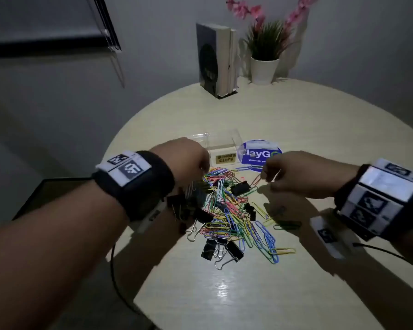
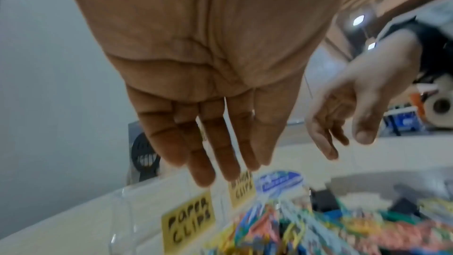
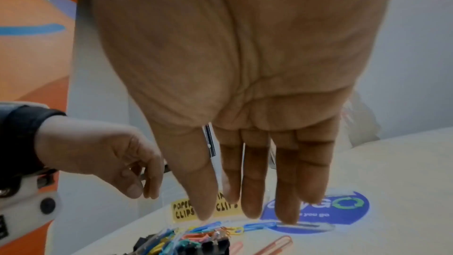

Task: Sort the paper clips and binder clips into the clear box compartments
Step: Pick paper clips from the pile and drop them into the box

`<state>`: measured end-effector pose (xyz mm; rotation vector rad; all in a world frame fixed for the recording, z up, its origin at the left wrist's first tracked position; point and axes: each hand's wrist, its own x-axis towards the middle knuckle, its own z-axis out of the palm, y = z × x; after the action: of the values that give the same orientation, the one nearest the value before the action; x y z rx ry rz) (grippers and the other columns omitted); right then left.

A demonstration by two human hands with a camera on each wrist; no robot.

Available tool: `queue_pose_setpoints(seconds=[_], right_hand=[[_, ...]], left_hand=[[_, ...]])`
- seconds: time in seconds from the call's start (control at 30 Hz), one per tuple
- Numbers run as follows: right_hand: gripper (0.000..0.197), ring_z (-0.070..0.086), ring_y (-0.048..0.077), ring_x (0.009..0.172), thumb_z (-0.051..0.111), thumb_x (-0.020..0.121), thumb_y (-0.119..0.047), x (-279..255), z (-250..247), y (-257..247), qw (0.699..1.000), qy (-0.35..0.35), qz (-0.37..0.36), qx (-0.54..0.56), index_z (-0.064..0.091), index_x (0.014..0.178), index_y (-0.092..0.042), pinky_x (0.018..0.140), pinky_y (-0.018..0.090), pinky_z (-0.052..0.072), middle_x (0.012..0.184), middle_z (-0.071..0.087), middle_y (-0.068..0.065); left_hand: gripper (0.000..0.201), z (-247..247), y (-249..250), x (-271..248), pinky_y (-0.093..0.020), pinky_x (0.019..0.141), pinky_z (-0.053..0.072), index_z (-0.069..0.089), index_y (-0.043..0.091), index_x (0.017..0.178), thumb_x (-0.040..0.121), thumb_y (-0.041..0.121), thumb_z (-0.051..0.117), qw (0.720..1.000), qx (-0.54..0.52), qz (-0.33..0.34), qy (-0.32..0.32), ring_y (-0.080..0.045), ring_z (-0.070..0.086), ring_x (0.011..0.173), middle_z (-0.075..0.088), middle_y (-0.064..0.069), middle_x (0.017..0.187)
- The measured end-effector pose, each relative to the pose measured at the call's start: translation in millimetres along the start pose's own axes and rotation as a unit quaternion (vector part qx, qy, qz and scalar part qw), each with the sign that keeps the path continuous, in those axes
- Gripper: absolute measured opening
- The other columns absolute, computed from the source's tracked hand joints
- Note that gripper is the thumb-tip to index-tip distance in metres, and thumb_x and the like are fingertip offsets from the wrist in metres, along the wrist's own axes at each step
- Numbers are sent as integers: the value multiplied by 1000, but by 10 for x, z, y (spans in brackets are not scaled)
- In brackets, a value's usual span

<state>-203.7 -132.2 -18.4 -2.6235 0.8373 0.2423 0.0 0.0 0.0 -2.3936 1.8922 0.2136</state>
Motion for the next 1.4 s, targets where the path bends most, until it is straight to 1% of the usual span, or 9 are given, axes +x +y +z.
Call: queue_pose_setpoints(seconds=[0.1, 0.23, 0.33, 0.5, 0.63, 0.77, 1.0, 1.17, 1.4], right_hand=[[41, 57, 16, 115, 61, 89, -28, -18, 62, 4, 999, 0, 17, -30, 58, 129, -22, 83, 20, 37, 132, 59, -3], [45, 52, 26, 126, 48, 95, -21, 141, 226, -95, 999, 5, 2, -43, 49, 140, -14, 100, 31, 43, 139, 55, 8], [38, 57, 29, 114, 42, 97, -29, 300, 326, -114, 998, 20, -8, -62, 54, 131, -18, 90, 36, 47, 126, 60, 11], [4, 56, 30, 105, 60, 83, -22, 440, 393, -112, 996, 6, 17, -82, 61, 83, -26, 74, 26, 35, 112, 57, 12], [10, 48, 16, 73, 57, 82, -23, 384, 454, -79, 996, 52, 28, -63, 66, 82, -21, 61, 23, 35, 90, 52, -1], [11, 58, 22, 82, 60, 73, -24, 357, 433, -24, 998, 46, 36, -23, 63, 83, -20, 70, 28, 49, 90, 60, -2], [10, 62, 18, 79, 65, 85, -19, 289, 374, -30, 999, -13, 38, -3, 72, 89, -13, 63, 25, 44, 88, 72, 2], [9, 62, 19, 86, 61, 87, -20, 283, 402, 32, 998, 34, 8, -61, 68, 93, -22, 68, 25, 43, 94, 71, -4], [7, 59, 5, 64, 64, 77, -18, 217, 244, 106, 997, 65, 29, 11, 71, 77, -21, 62, 24, 46, 66, 65, -10]], left_hand=[[28, 115, 46, 92, -27, 84, 44, 68, 29, 116, 92, 22, 57, 999, 17, -13, -25, -19, 61, 110, 66, 3, 120], [36, 319, 18, 201, -33, 98, 44, 57, 28, 131, 95, 29, 54, 999, 15, -9, -35, -22, 54, 123, 58, 0, 134], [45, 427, 25, 245, -38, 99, 47, 53, 25, 135, 91, 34, 59, 999, 15, -6, -37, -26, 54, 122, 59, -3, 133], [29, 544, -76, 316, -33, 83, 46, 65, 23, 111, 86, 38, 65, 999, 7, -7, -41, -27, 56, 110, 61, -4, 113], [32, 592, -146, 320, -29, 83, 44, 69, 27, 111, 83, 42, 70, 999, -31, -18, -33, -23, 57, 110, 62, 2, 115], [25, 612, -177, 282, -28, 77, 46, 69, 26, 99, 80, 41, 74, 997, -69, -28, -13, -20, 61, 101, 67, 4, 106], [19, 529, -188, 247, -28, 82, 49, 74, 25, 102, 84, 32, 71, 991, -124, -30, -41, -17, 65, 98, 72, 5, 104], [17, 571, -205, 205, -28, 85, 50, 71, 27, 105, 90, 27, 64, 994, -113, -7, -10, -15, 64, 102, 71, 7, 106], [9, 520, -334, 178, -21, 70, 42, 75, 24, 93, 85, 23, 71, 967, -240, -29, 83, -9, 62, 83, 70, 9, 86]])
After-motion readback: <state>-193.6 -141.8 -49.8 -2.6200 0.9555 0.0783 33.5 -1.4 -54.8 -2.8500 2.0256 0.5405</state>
